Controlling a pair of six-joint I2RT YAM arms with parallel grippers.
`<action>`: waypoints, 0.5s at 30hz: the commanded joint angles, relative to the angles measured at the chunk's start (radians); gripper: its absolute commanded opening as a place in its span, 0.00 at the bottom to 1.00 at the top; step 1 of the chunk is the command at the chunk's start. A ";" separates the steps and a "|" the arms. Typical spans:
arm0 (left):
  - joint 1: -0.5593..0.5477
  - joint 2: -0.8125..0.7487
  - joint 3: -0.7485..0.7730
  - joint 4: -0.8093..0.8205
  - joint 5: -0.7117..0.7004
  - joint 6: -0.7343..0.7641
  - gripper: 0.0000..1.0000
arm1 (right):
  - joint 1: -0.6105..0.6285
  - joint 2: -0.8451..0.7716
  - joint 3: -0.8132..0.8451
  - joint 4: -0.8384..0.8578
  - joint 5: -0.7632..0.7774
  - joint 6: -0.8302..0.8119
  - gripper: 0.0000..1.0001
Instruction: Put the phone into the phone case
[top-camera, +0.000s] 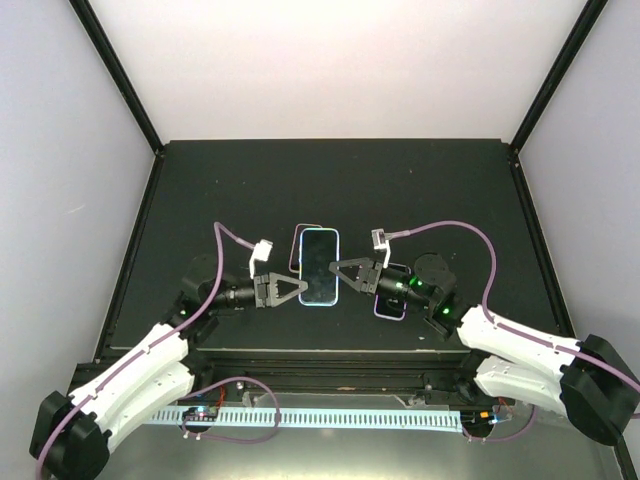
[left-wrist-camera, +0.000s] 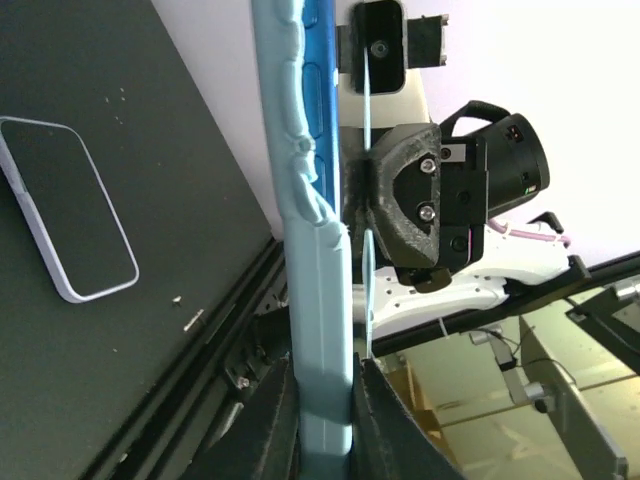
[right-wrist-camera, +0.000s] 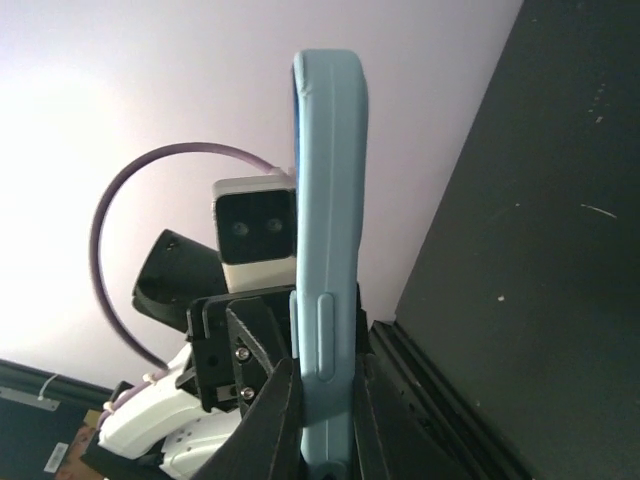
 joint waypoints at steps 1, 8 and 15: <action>-0.008 0.011 0.038 -0.077 -0.006 0.054 0.03 | 0.000 -0.004 0.043 0.035 0.059 -0.009 0.01; -0.008 0.020 0.091 -0.176 -0.028 0.093 0.02 | 0.000 -0.015 0.046 -0.048 0.060 -0.078 0.01; -0.008 0.014 0.083 -0.139 -0.026 0.045 0.18 | -0.001 -0.027 0.030 -0.049 0.063 -0.062 0.01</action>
